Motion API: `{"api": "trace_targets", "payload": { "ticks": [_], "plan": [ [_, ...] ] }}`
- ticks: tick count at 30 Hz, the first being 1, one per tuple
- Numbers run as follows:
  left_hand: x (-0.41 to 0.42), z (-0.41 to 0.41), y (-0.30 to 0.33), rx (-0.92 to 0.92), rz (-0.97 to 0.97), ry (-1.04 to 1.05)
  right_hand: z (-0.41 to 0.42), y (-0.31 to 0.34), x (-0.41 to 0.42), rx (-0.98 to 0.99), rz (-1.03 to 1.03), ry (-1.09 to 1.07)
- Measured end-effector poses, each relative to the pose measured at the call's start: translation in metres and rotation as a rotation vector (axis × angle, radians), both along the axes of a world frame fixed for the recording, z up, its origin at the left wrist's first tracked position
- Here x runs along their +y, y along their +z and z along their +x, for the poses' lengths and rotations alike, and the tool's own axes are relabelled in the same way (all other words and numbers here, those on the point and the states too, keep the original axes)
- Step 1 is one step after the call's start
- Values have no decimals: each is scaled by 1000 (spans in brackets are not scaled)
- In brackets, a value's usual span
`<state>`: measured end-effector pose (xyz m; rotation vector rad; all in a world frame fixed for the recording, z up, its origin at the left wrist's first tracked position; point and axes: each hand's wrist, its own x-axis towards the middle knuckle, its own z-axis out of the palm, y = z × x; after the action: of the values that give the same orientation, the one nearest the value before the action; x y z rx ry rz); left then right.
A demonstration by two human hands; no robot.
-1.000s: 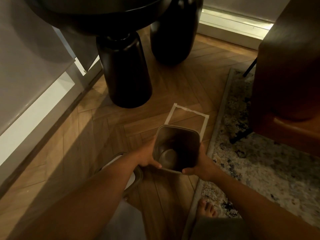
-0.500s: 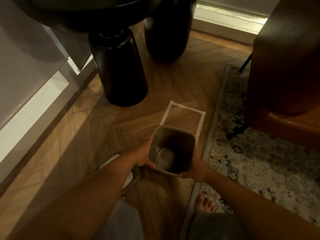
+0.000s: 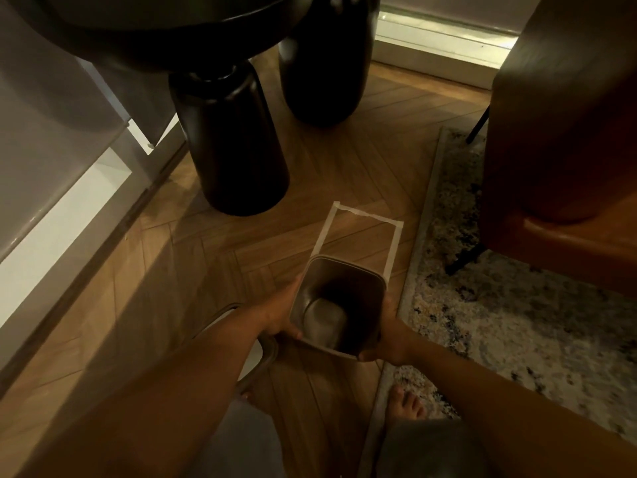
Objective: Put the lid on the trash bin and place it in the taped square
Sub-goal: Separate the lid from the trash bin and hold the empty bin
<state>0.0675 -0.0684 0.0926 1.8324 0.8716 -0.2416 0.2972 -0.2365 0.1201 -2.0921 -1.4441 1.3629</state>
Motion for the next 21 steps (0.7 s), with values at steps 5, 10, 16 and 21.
{"api": "trace_targets", "payload": {
  "ticks": [5,10,16,21],
  "plan": [
    [-1,-1,1,33,27,-10,-2,0,1,-39,-29,44],
    [0,-2,0,21,42,-34,-2,-1,3,-55,-52,3],
    [0,-2,1,5,76,-48,3,-2,8,-112,-107,65],
    [3,-6,1,59,12,79,8,3,21,-260,-219,11]
  ]
}}
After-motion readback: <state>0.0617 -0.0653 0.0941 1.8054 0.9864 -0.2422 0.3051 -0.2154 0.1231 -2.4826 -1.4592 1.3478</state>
